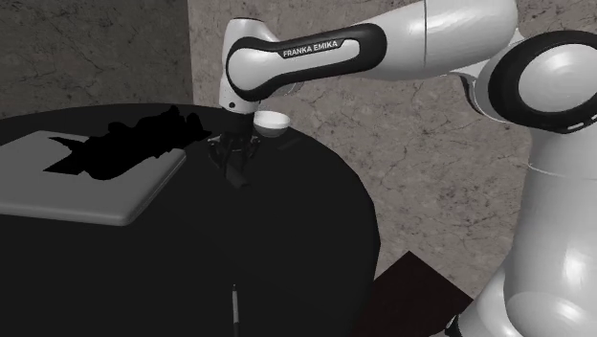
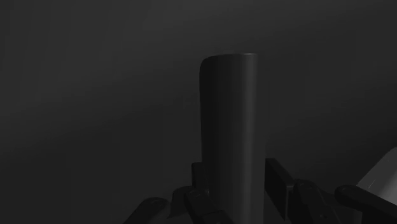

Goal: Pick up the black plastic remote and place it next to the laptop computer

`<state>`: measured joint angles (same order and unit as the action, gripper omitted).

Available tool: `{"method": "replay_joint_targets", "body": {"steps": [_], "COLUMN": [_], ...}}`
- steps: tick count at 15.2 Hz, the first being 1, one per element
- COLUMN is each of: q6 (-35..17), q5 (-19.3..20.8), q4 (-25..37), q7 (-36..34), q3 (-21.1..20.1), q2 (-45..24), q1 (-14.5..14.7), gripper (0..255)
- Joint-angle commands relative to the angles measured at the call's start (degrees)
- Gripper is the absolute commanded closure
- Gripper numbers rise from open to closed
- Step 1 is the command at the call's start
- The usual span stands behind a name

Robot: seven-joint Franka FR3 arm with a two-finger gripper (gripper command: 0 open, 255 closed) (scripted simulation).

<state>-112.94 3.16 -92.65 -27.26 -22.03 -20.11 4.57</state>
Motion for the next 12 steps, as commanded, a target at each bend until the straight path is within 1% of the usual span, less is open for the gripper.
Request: {"method": "replay_joint_targets", "body": {"steps": [1, 3, 5, 7, 8, 9, 12], "q6": [2.23, 5.1, 8.65, 13.4, 16.77, 18.75, 15.69], "q5": [1.47, 2.74, 3.94, 5.11, 5.74, 6.02, 5.9], "q4": [6.68, 14.4, 23.51, 35.16, 43.19, 47.83, 43.75], "q7": [0.44, 1.0, 1.71, 2.66, 3.32, 3.69, 3.59], "q3": [0.72, 1.44, 2.2, 3.07, 3.61, 3.95, 3.9], "q2": [-4.71, -9.73, -15.38, -22.28, -26.84, -29.41, -28.47], "q1": [0.44, 1.18, 2.23, 3.81, 5.02, 5.78, 5.13], "gripper": [255, 255, 255, 255, 255, 255, 255]}}
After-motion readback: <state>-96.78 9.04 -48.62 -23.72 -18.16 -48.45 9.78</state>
